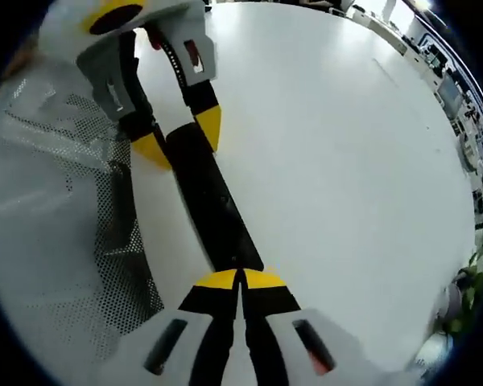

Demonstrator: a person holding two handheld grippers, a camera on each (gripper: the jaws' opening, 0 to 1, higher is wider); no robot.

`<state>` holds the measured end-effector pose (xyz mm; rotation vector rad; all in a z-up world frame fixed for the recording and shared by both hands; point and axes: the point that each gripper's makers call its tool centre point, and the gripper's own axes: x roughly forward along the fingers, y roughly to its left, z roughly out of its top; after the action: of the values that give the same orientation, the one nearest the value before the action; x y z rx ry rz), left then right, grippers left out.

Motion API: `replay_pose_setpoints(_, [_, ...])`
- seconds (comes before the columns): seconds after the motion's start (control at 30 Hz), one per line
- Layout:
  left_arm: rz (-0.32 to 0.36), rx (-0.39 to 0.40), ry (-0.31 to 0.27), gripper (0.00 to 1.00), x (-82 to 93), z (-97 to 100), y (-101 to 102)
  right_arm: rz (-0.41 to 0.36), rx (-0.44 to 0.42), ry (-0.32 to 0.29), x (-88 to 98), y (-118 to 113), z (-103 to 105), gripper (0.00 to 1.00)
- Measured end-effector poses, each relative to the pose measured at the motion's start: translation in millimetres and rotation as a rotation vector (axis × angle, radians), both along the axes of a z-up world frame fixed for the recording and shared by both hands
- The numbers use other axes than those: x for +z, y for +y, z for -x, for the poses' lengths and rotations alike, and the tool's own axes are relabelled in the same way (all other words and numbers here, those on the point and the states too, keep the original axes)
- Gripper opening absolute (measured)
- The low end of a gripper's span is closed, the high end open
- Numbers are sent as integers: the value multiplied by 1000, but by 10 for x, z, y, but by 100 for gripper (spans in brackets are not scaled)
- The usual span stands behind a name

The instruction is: Press the specified remote control buttons in sequence, fully releasing each button before pressing the next.

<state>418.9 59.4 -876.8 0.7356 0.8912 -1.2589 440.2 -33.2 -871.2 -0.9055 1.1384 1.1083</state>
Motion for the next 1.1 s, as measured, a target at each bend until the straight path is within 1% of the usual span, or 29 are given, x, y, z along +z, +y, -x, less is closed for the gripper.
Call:
replay_pose_setpoints(0.03, [1,1,0,24,0,0,0,-11,-5,2,5,-17,-4,0])
replay_pose_setpoints(0.07, [2,1,-1,24,1,0,-1,-68,-66,17,8,-5,-4,0])
replay_pose_setpoints(0.1, [2,1,-1,24,1,-1,-2,-101,-105,29,14,-10,-11,0])
replay_pose_setpoints(0.13, [1,0,-2,24,1,-2,-1,-157,-155,54,21,-19,-13,0])
replay_pose_setpoints(0.17, [0,0,-2,24,2,-2,-1,-188,-196,69,26,-27,-19,0])
replay_pose_setpoints(0.2, [-1,-1,-2,24,2,-2,-1,-204,-214,71,28,-34,-21,0])
replay_pose_setpoints(0.27, [-1,-2,-2,24,2,-2,-2,-201,-175,39,33,-45,8,0])
replay_pose_setpoints(0.3, [-1,-2,-2,24,2,-1,-1,-195,-120,-10,35,-19,0,0])
replay_pose_setpoints(0.37, [-1,-2,-1,24,2,-1,-1,-167,-71,-51,34,-8,8,0])
replay_pose_setpoints(0.4, [-1,-2,-1,24,1,0,-1,-181,-55,-66,41,27,1,0])
replay_pose_setpoints(0.53, [1,-1,-1,24,0,2,0,-199,-49,-50,50,96,15,0])
replay_pose_setpoints(0.6, [2,1,-1,24,0,1,0,-190,-49,-41,21,95,13,0])
replay_pose_setpoints(0.77, [1,0,0,25,-1,1,0,-195,-54,-20,20,100,7,0])
replay_pose_setpoints(0.87, [1,0,0,25,-1,1,1,-178,-44,-14,14,112,6,0])
replay_pose_setpoints(0.97, [1,0,0,25,-2,-1,1,-145,-38,-2,8,116,4,0])
replay_pose_setpoints(1.1, [2,0,1,25,-2,-1,1,-110,-23,-2,9,115,15,0])
